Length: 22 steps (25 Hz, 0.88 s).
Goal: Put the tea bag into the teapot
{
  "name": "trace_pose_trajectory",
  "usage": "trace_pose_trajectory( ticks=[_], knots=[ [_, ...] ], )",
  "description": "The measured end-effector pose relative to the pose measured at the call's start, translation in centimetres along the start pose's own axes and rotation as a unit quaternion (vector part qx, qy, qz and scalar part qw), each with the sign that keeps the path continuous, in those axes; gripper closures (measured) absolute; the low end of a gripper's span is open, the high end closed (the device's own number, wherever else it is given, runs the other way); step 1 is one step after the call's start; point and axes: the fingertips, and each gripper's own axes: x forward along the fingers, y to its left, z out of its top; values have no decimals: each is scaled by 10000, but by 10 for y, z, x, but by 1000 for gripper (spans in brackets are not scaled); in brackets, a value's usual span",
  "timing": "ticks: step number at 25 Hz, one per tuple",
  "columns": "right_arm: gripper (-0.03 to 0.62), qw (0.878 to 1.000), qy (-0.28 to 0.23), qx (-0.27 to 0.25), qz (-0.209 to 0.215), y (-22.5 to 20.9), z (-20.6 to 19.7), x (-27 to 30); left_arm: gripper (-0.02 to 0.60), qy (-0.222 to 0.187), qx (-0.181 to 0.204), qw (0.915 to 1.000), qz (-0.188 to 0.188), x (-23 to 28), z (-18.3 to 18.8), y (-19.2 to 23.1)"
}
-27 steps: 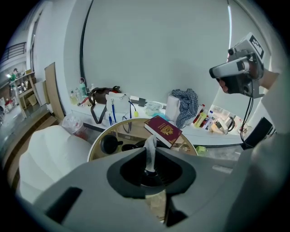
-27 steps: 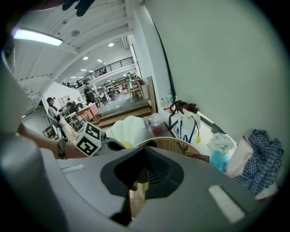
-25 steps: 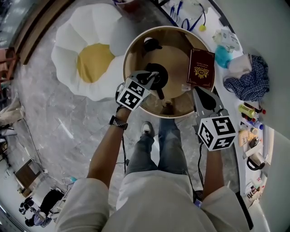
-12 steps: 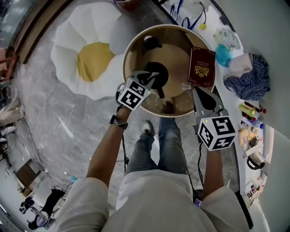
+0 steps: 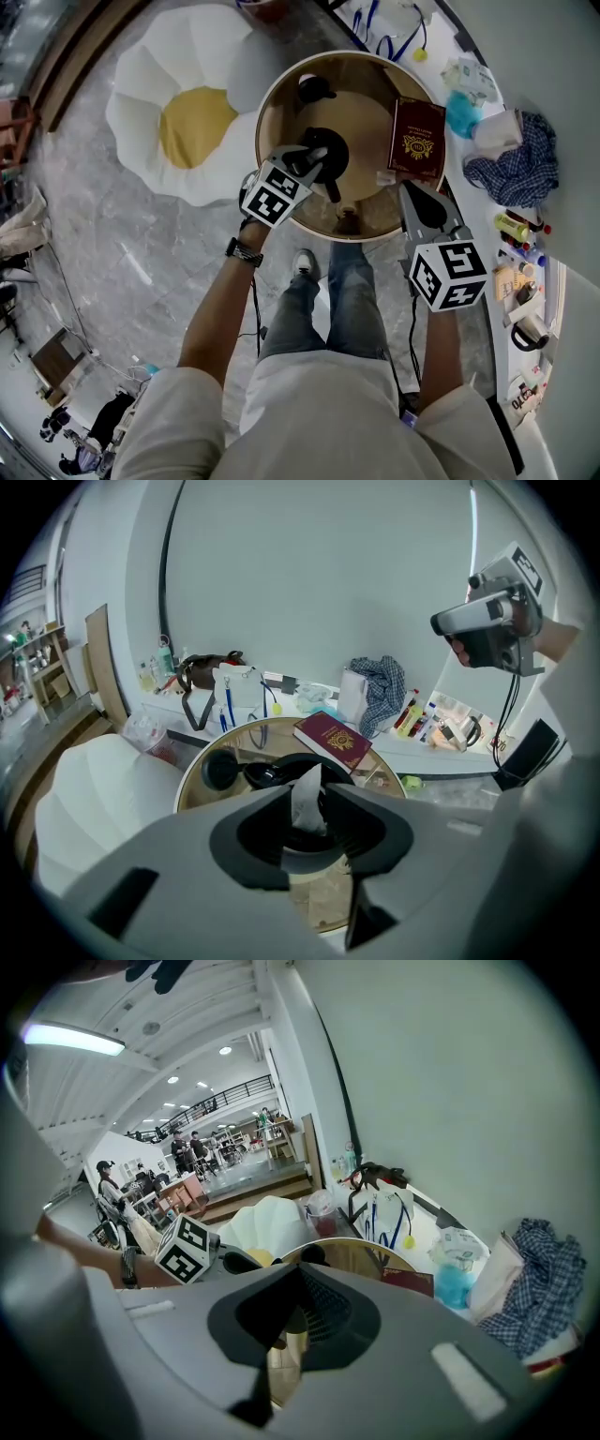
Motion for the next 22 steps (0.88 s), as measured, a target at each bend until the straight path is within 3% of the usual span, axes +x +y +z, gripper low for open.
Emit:
trace_pose_trajectory(
  ticks=[22],
  knots=[
    [587,9999,26,87,-60,-15,-8,-4,458,93,-59,9999,22,18,1,-1]
  ],
)
